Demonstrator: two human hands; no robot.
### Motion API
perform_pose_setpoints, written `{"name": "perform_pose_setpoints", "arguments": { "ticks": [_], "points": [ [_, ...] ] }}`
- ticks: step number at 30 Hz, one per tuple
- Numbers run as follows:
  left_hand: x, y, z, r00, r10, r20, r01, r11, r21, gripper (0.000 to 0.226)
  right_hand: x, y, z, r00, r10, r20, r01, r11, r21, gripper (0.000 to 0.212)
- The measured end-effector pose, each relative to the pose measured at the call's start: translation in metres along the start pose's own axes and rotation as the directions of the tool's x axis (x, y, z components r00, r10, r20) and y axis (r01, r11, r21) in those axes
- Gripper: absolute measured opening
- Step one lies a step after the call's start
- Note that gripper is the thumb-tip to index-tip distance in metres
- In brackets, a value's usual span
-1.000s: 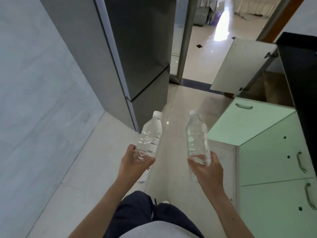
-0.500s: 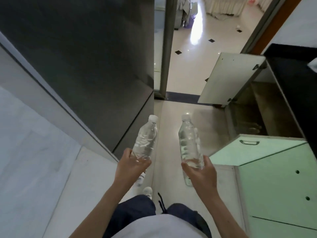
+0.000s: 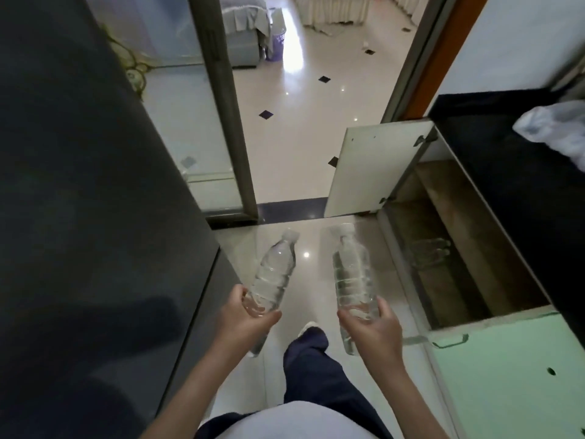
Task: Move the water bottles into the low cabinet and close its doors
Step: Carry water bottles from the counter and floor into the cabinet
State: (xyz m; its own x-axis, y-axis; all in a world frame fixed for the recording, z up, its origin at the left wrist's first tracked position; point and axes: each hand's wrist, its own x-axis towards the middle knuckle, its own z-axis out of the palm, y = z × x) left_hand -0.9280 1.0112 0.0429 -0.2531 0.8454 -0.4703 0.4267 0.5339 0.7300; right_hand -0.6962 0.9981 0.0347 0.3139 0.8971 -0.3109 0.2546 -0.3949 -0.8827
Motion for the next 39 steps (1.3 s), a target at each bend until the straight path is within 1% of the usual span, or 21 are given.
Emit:
{"name": "perform_pose_setpoints", "arguments": {
  "ticks": [4,9,13,16,18,22,26,29,31,34,37,39],
  "points": [
    [0.07,0.083,0.027,0.991,0.088,0.102,-0.09,0.996,0.011,0.043,0.082,-0.043,-0.021,0.998,0.008,-0.07,-0.006,1.0,0.021,0.037],
    [0.152,0.18,0.062,0.957,0.228,0.177,-0.231,0.973,-0.002,0.045,0.166,-0.082,-0.051,0.986,0.008,-0.167,0.006,0.997,0.081,0.035],
    [0.207,0.232,0.095,0.927,0.262,0.27,-0.27,0.963,-0.008,0.041,0.217,-0.086,-0.065,0.949,0.048,-0.312,-0.033,0.998,0.053,0.031],
    [0.248,0.261,0.122,0.887,0.268,0.376,-0.301,0.953,0.031,0.038,0.248,-0.08,-0.067,0.907,0.143,-0.396,-0.113,0.989,0.098,0.029],
    [0.278,0.278,0.143,0.847,0.267,0.459,-0.331,0.942,0.062,0.037,0.27,-0.078,-0.065,0.864,0.219,-0.453,-0.168,0.974,0.149,0.028],
    [0.34,0.318,0.181,0.76,0.241,0.603,-0.399,0.906,0.14,0.036,0.311,-0.087,-0.059,0.739,0.342,-0.58,-0.245,0.939,0.24,0.023],
    [0.385,0.37,0.213,0.625,0.22,0.749,-0.502,0.848,0.17,0.036,0.347,-0.106,-0.063,0.616,0.487,-0.619,-0.288,0.871,0.398,0.025],
    [0.411,0.402,0.242,0.555,0.183,0.811,-0.534,0.827,0.179,0.039,0.369,-0.115,-0.069,0.54,0.535,-0.65,-0.281,0.842,0.46,0.026],
    [0.421,0.415,0.262,0.533,0.163,0.83,-0.538,0.823,0.183,0.041,0.377,-0.117,-0.072,0.488,0.551,-0.676,-0.266,0.832,0.486,0.025],
    [0.425,0.425,0.291,0.515,0.167,0.841,-0.588,0.783,0.205,0.04,0.387,-0.107,-0.075,0.423,0.57,-0.705,-0.268,0.821,0.503,0.028],
    [0.426,0.418,0.32,0.511,0.141,0.848,-0.571,0.793,0.213,0.041,0.395,-0.08,-0.076,0.372,0.58,-0.725,-0.303,0.814,0.495,0.034],
    [0.427,0.405,0.339,0.498,0.15,0.854,-0.606,0.765,0.219,0.041,0.4,-0.054,-0.074,0.341,0.596,-0.727,-0.324,0.8,0.505,0.039]
  ]
}}
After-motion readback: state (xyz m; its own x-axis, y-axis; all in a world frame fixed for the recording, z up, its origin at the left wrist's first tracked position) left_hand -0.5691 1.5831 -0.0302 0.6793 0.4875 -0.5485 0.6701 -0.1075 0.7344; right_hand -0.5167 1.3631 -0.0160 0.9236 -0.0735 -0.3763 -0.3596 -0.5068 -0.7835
